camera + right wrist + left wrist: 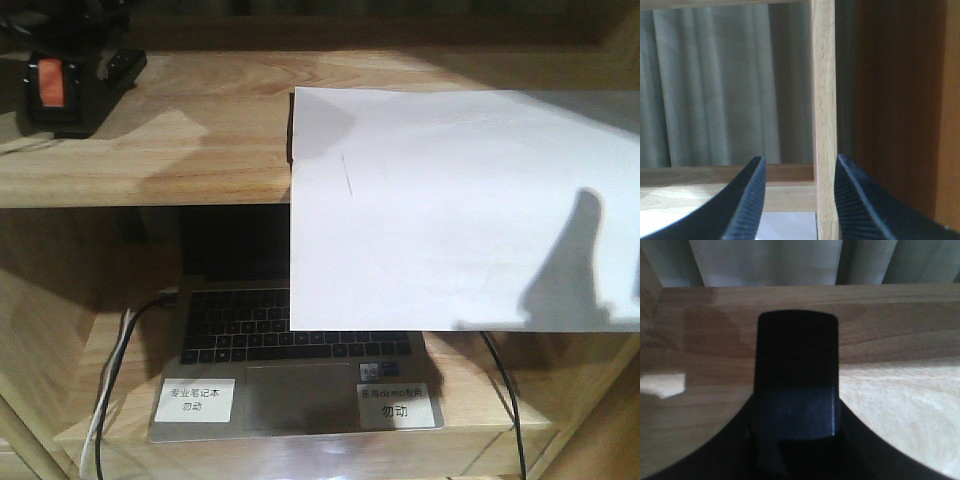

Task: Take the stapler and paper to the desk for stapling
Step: 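Close the left gripper on the black stapler and lift it off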

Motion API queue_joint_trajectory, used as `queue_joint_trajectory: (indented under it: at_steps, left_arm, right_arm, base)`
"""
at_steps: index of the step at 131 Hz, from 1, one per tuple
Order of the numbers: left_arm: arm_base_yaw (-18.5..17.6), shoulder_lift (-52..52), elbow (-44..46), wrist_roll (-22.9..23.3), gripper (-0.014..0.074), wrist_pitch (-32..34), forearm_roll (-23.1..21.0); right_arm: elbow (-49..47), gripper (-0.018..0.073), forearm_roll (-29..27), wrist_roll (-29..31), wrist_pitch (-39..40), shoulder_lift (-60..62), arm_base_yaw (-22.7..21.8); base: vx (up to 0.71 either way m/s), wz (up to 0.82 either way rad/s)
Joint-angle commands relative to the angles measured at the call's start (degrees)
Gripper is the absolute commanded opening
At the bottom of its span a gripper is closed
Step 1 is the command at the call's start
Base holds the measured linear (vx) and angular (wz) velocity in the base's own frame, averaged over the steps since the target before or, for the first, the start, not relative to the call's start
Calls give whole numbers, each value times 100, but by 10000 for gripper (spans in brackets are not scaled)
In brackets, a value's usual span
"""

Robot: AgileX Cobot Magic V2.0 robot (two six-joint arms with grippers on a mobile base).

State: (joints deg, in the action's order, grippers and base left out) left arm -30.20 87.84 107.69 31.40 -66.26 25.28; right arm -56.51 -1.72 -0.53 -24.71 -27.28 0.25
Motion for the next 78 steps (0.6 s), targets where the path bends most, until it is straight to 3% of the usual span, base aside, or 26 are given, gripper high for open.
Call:
queue_joint_trajectory:
  at_steps: [1,12,26,58,66,78]
  left_arm:
    - [6,-523,157,-112,-8,414,196]
    - [0,-772,76,-472,-8,531,63]
    - [0,-1330,-372,-844,-7,969,-460]
    - [0,-2801,-2108,-1646,-7,2180,-1522]
    - [0,-3728,-3265,-2465,-7,2692,-2283]
    - [0,-4312,-3989,-2974,-7,2830,-2752]
  right_arm:
    - [-163,307,6,6,458,-94,-25]
    - [-163,307,6,6,458,-94,-25]
    - [-163,307,6,6,458,-94,-25]
    - [-163,307,6,6,458,-94,-25]
    - [-163,307,6,6,458,-94,-25]
    - [-163,307,6,6,458,-94,-25]
  base:
    - [0,0]
    - [0,0]
    - [0,0]
    - [0,0]
    - [0,0]
    - [0,0]
